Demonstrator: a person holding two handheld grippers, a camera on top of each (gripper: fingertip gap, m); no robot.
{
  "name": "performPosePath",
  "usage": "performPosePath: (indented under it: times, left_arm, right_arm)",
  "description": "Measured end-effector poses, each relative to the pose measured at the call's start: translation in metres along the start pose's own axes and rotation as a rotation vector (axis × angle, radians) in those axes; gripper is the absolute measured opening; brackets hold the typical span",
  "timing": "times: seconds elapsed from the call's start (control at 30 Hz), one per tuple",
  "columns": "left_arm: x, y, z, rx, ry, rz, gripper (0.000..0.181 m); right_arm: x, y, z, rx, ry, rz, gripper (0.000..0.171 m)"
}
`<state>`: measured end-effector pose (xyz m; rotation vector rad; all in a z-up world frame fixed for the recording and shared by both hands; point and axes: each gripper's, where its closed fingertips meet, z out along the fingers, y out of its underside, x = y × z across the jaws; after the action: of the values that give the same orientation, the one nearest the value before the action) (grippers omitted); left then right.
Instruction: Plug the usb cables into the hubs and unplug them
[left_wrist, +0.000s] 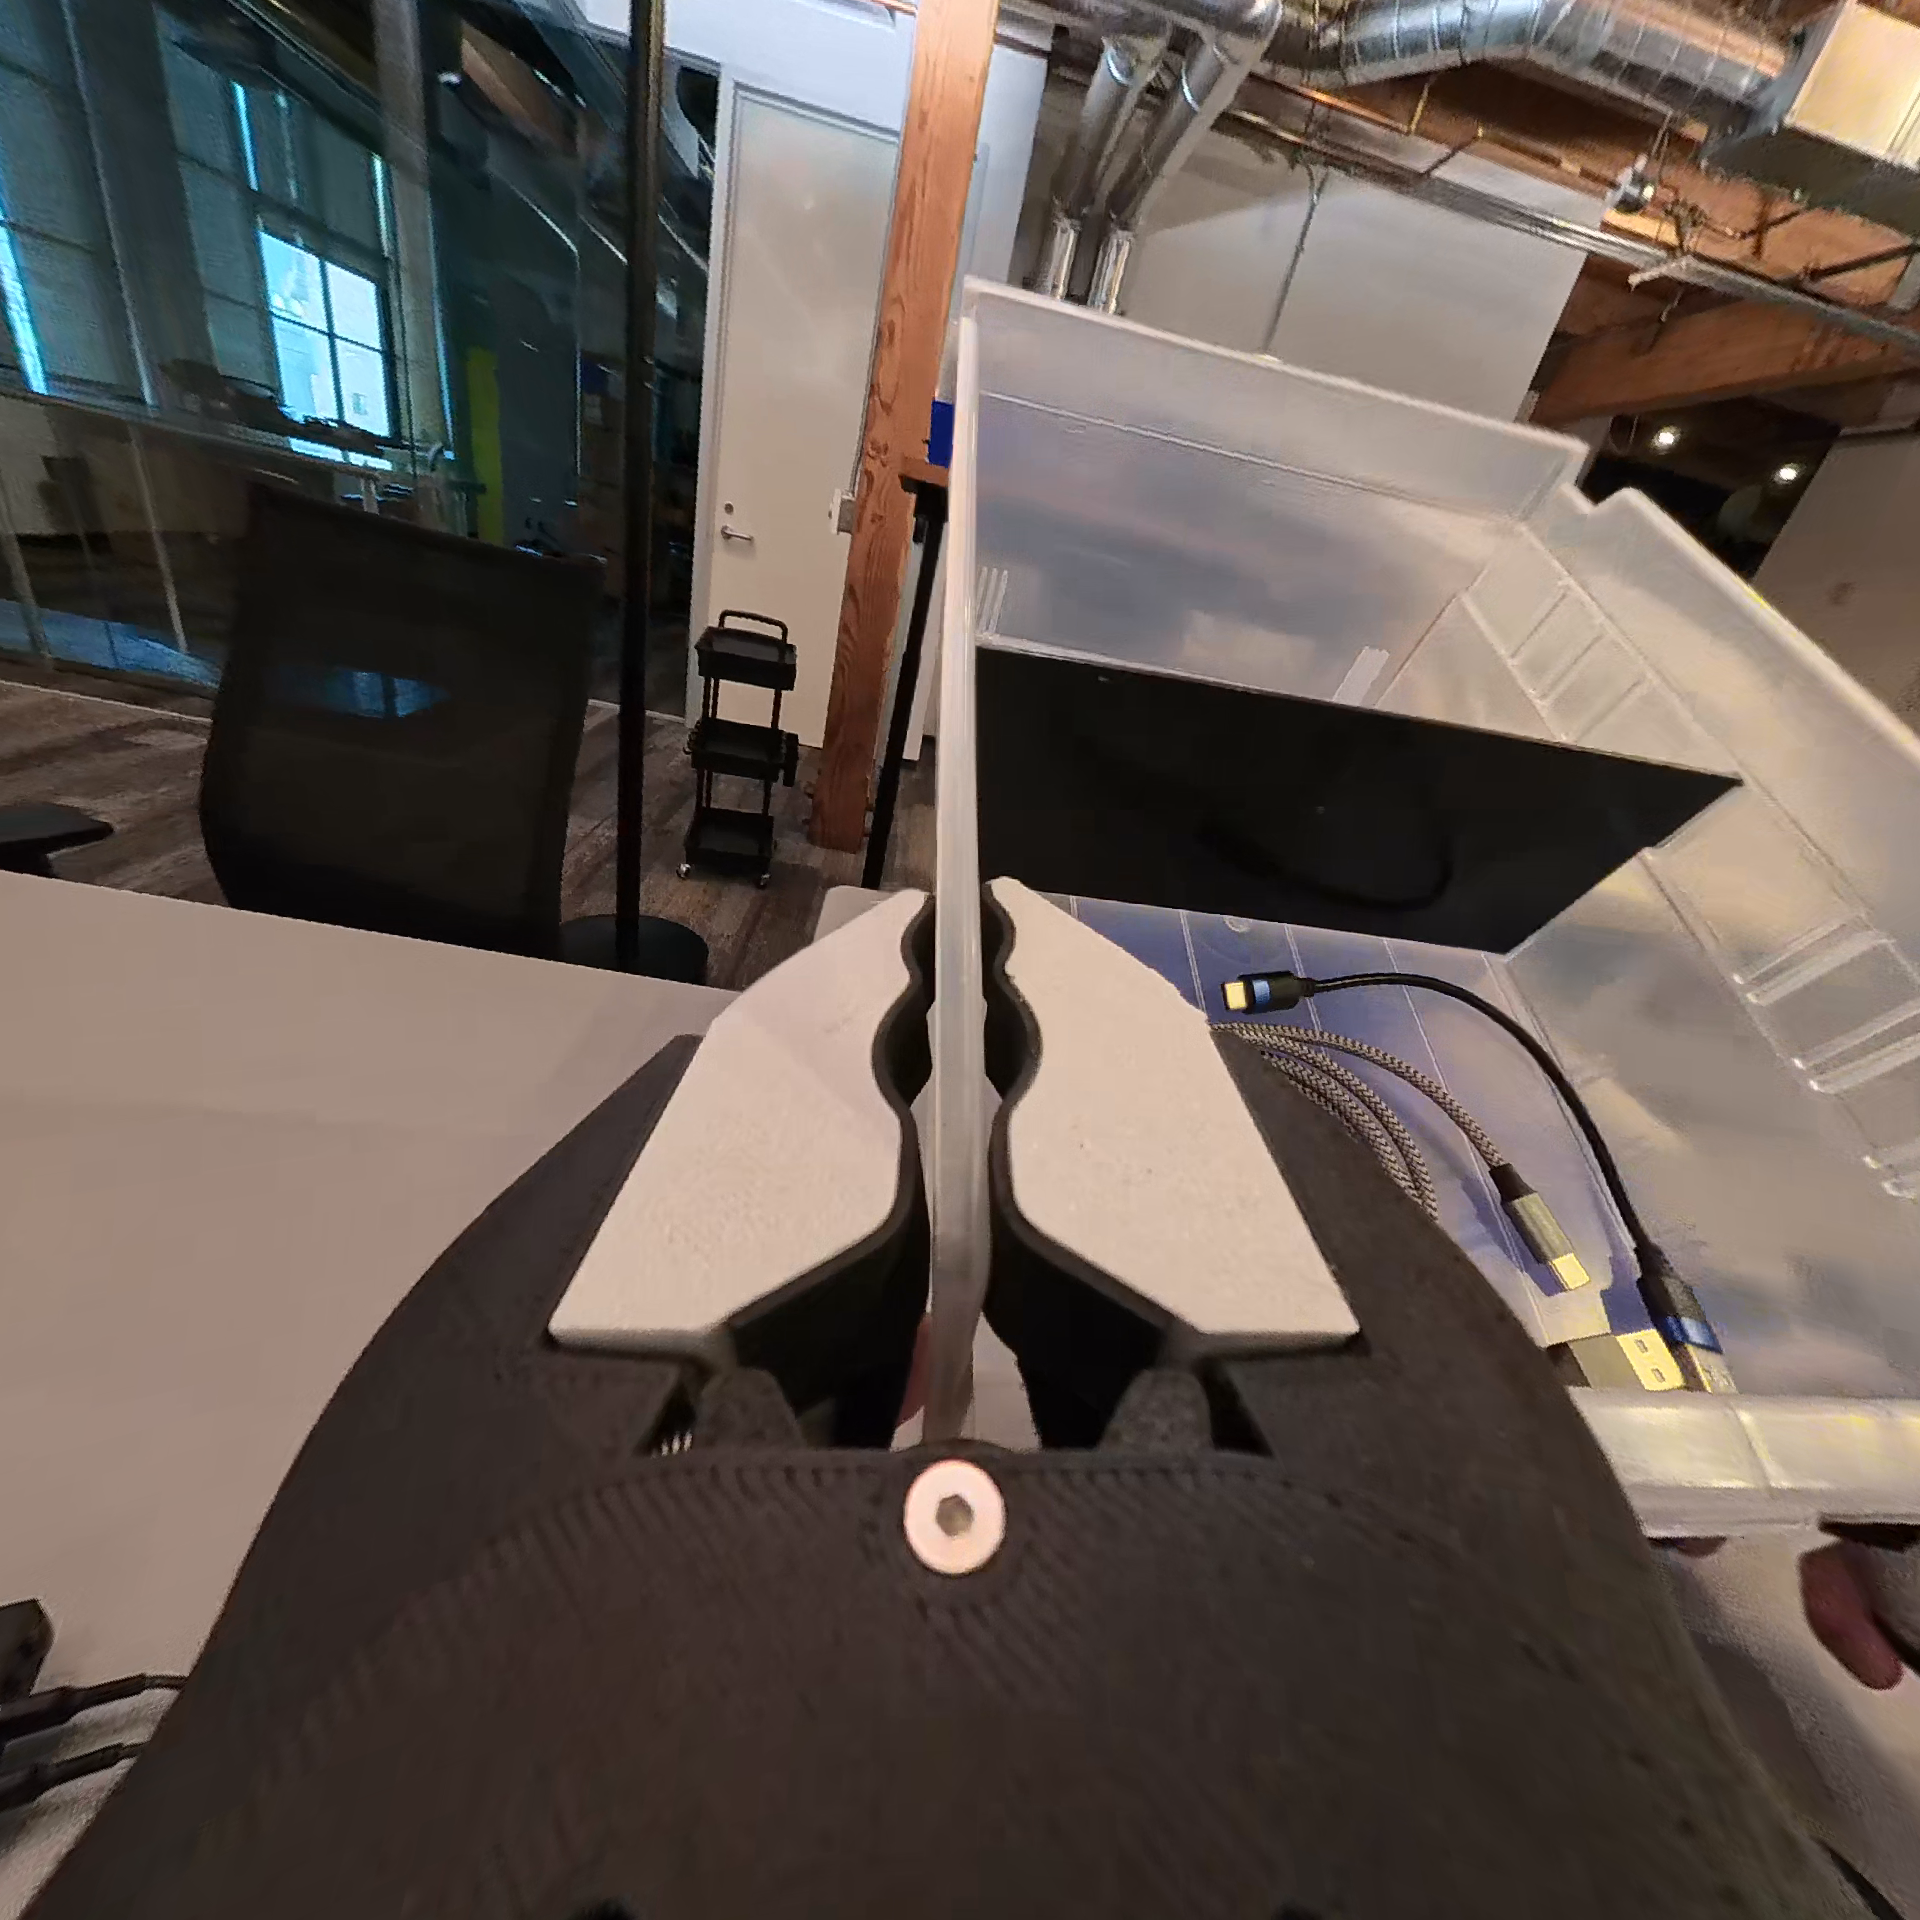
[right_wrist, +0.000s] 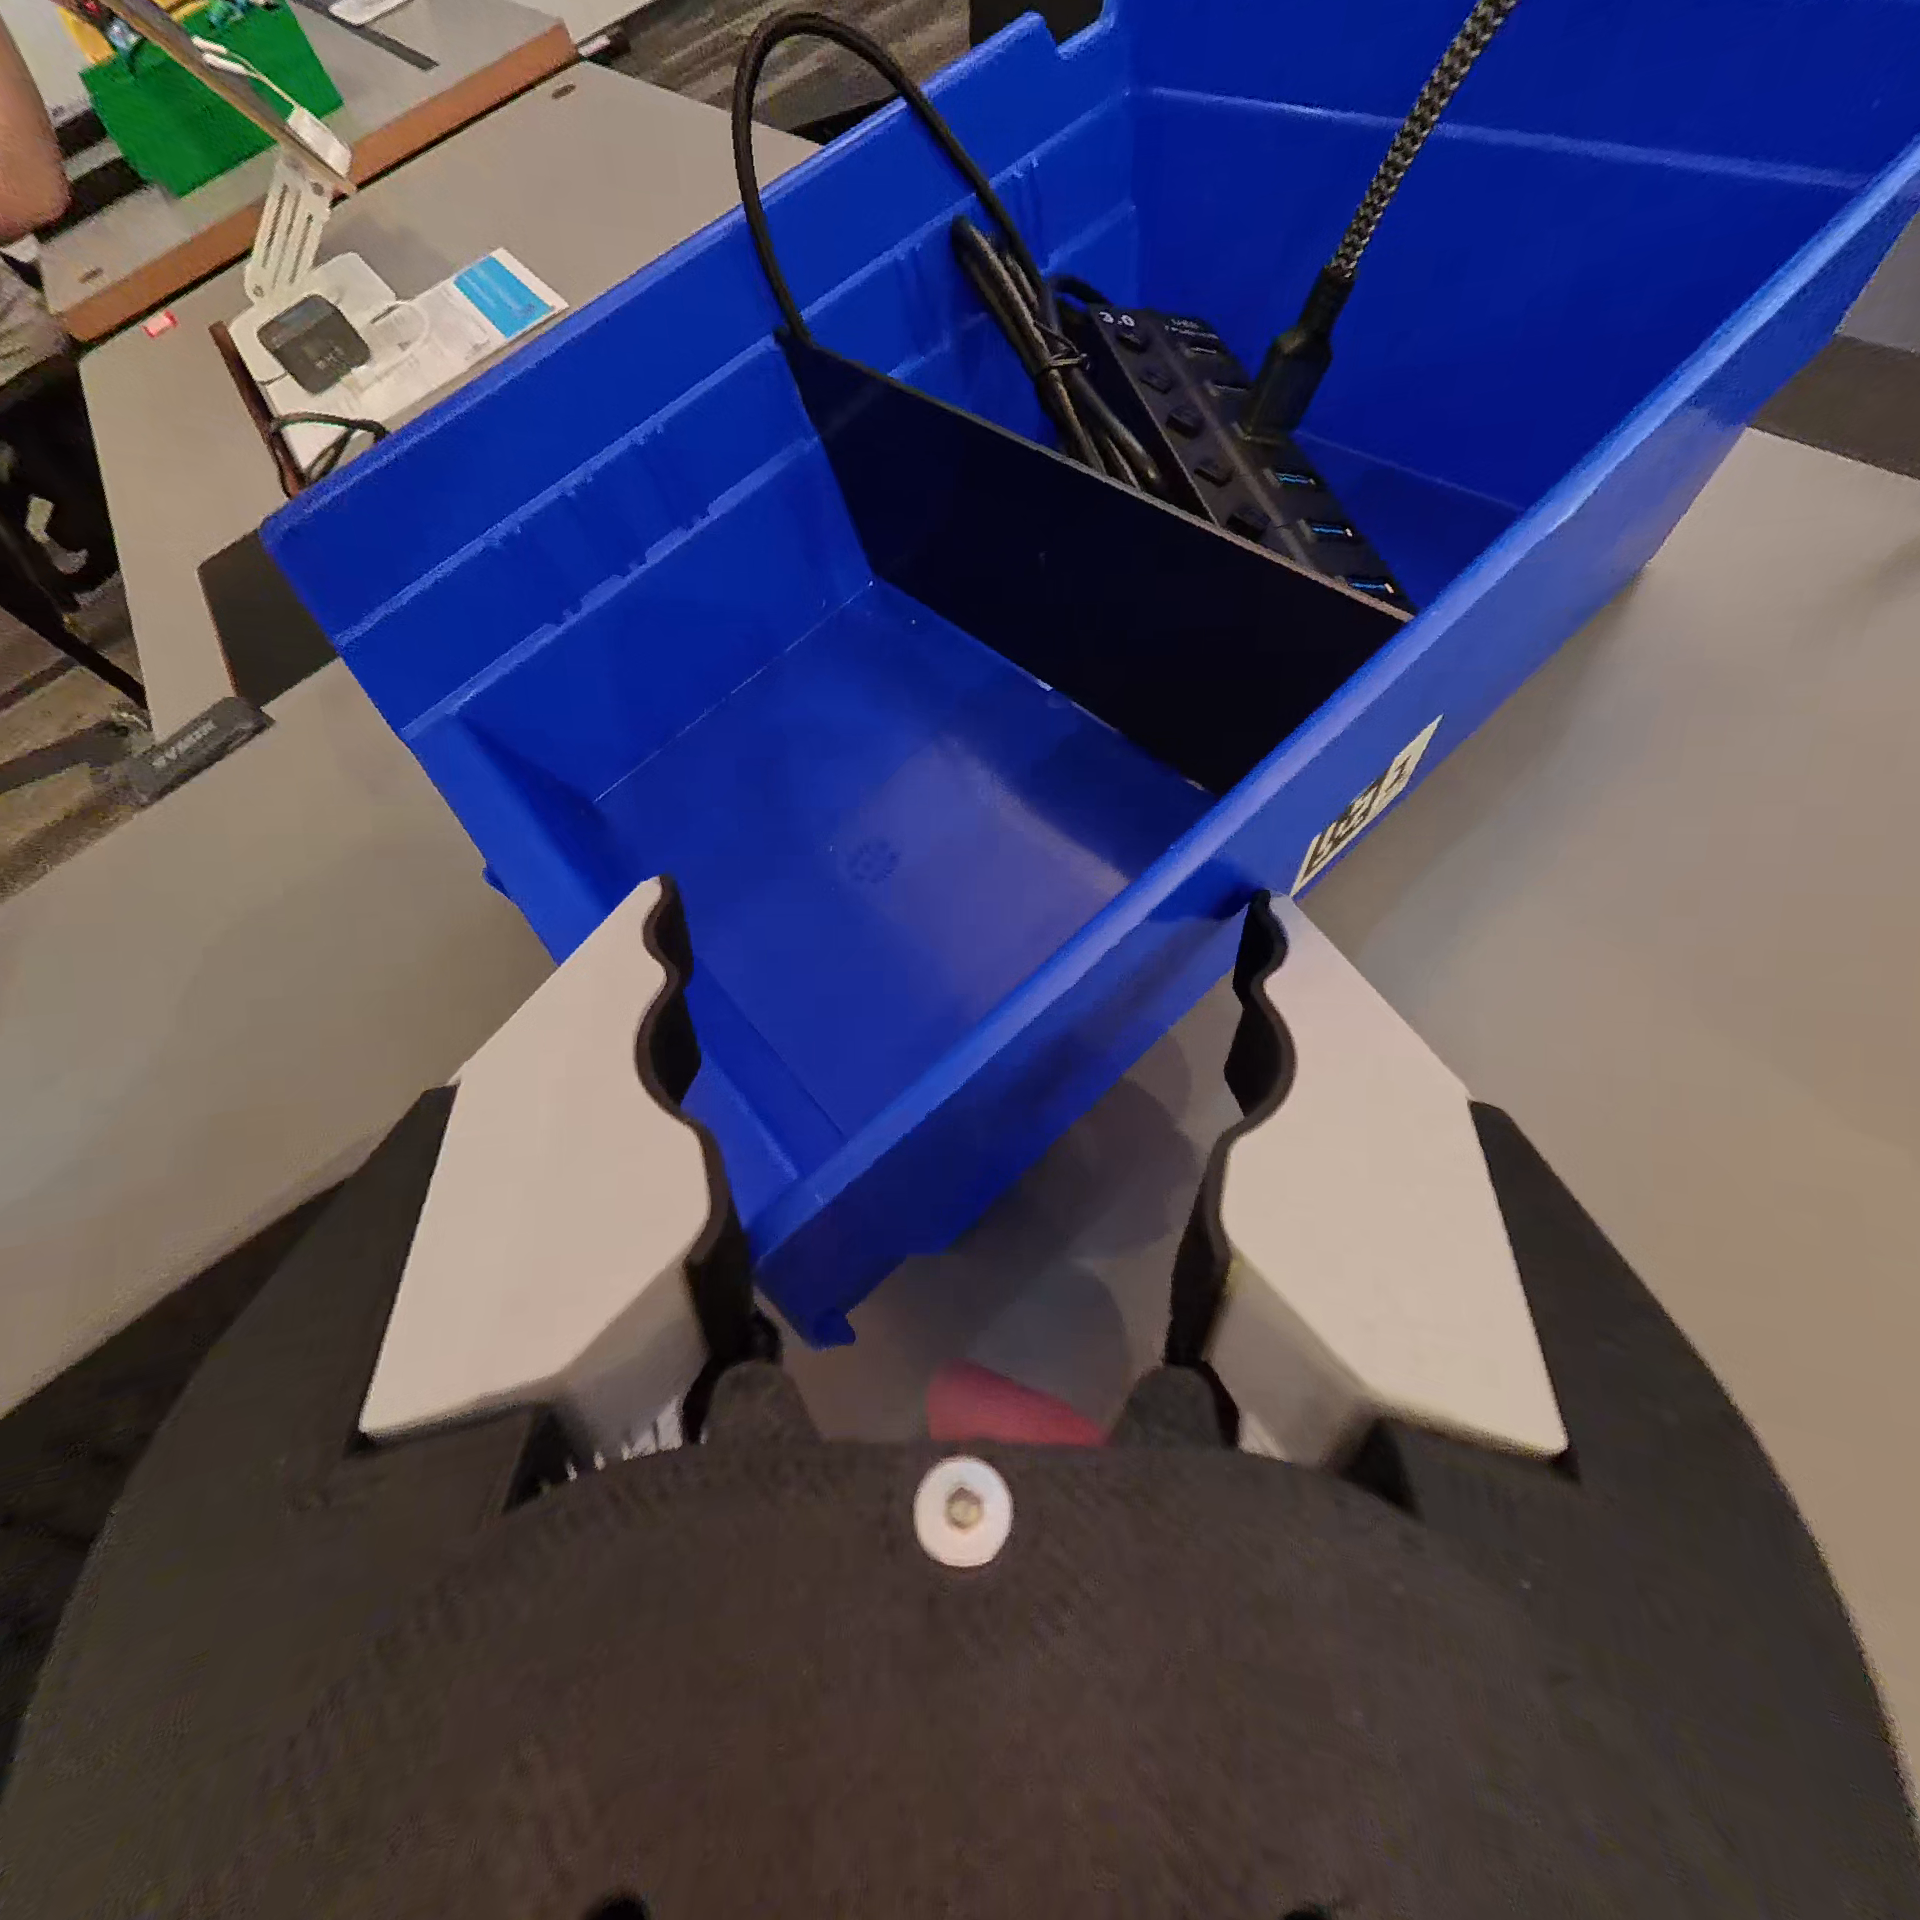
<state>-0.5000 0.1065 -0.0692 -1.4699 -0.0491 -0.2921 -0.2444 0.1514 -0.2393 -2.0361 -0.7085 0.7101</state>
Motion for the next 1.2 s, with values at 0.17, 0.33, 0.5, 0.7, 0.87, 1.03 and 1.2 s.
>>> performPosePath:
  times: [0.17,0.33,0.5,0.7,0.87,1.03,1.2]
  left_arm:
    - [0.003,-0.008,-0.009,0.009,-0.017,0.032,0.006]
    - [0.020,-0.011,-0.009,-0.001,0.002,0.042,0.006]
    - [0.060,-0.015,0.008,-0.013,0.053,0.066,0.006]
    - [0.139,-0.011,0.044,-0.040,0.160,0.098,0.005]
    - [0.218,0.003,0.076,-0.076,0.263,0.127,0.006]
    - [0.298,0.030,0.097,-0.155,0.394,0.102,0.006]
    - [0.372,0.071,0.114,-0.253,0.499,0.083,0.006]
  right_arm:
    - [-0.018,-0.004,0.021,-0.027,-0.083,0.022,0.112]
    - [0.005,-0.017,-0.009,0.030,-0.022,-0.014,0.122]
    - [0.065,-0.036,-0.082,0.115,0.156,-0.095,0.122]
    - [0.143,-0.039,-0.180,0.186,0.454,-0.220,0.121]
    - [0.177,-0.023,-0.232,0.213,0.527,-0.184,0.122]
    - [0.196,-0.005,-0.286,0.244,0.553,-0.151,0.122]
    - [0.218,0.036,-0.360,0.285,0.515,0.019,0.116]
